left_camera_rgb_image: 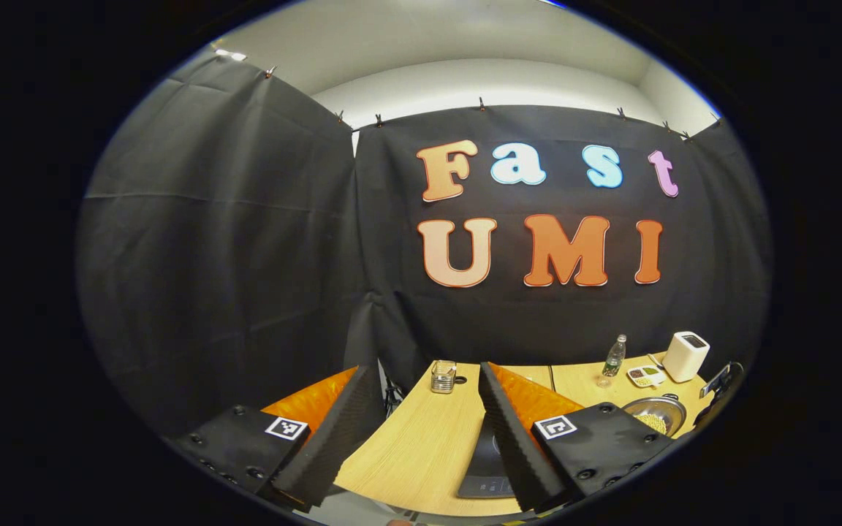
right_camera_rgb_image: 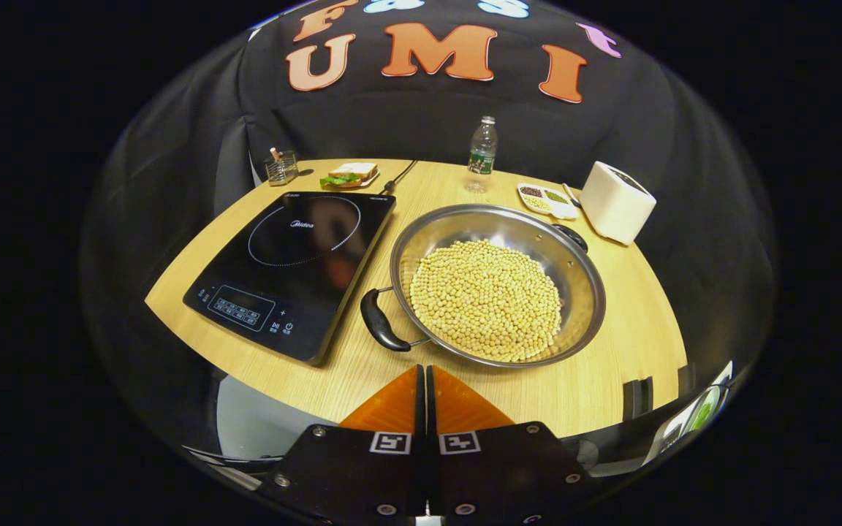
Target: First push the handle of the pot to place it horizontally, then grasp the pot with both hands and set it on the induction cooktop.
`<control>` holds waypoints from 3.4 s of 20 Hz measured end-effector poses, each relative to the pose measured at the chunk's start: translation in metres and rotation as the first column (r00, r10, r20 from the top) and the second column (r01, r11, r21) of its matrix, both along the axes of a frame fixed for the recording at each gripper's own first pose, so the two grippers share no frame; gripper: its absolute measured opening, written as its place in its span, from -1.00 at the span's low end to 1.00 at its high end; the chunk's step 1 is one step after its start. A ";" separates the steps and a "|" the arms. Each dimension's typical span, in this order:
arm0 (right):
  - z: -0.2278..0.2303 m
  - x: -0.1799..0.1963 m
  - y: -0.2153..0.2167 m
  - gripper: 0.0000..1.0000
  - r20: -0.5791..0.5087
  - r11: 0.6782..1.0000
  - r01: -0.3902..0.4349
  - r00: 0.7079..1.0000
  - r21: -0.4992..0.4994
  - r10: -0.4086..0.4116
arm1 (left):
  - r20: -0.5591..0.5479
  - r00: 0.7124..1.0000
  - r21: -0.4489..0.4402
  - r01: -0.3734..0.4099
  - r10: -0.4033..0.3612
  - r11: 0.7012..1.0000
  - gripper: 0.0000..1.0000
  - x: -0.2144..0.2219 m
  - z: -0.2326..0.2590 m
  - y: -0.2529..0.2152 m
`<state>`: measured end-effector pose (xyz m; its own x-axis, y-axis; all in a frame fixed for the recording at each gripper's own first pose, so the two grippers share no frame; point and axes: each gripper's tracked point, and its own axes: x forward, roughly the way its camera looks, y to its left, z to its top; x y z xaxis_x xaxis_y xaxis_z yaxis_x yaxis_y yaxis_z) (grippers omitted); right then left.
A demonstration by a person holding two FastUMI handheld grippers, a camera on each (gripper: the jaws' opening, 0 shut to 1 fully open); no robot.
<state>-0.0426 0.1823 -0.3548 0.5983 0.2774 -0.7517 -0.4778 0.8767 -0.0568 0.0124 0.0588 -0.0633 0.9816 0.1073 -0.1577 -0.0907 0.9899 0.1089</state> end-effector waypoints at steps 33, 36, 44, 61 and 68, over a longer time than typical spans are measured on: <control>-0.030 0.054 0.086 -1.00 -0.058 0.999 -0.030 0.998 -0.037 0.028 | -0.043 0.989 0.007 -0.141 0.141 0.990 0.94 0.011 -0.014 0.087; -0.031 0.062 0.097 -1.00 -0.046 0.999 -0.036 0.998 -0.039 0.034 | -0.045 0.986 0.012 -0.162 0.162 0.987 0.95 0.011 -0.013 0.097; -0.032 0.079 0.117 -1.00 -0.034 1.000 -0.010 0.999 -0.022 0.009 | -0.053 0.983 0.018 -0.176 0.177 0.984 0.95 0.014 -0.016 0.111; -0.030 0.105 0.147 -1.00 -0.041 0.999 0.031 0.999 0.034 -0.029 | -0.093 0.985 -0.003 -0.147 0.146 0.989 0.95 0.022 -0.033 0.114; 0.001 0.102 0.142 -1.00 -0.036 0.987 0.108 0.994 0.116 -0.105 | -0.111 0.994 -0.057 -0.014 0.008 0.998 0.95 0.046 -0.046 0.078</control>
<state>0.0595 0.3239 -0.3536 0.6069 0.3011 -0.7355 -0.3812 0.9223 0.0631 0.0587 0.1364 -0.1091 0.9565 0.1058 -0.2717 -0.0924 0.9938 0.0620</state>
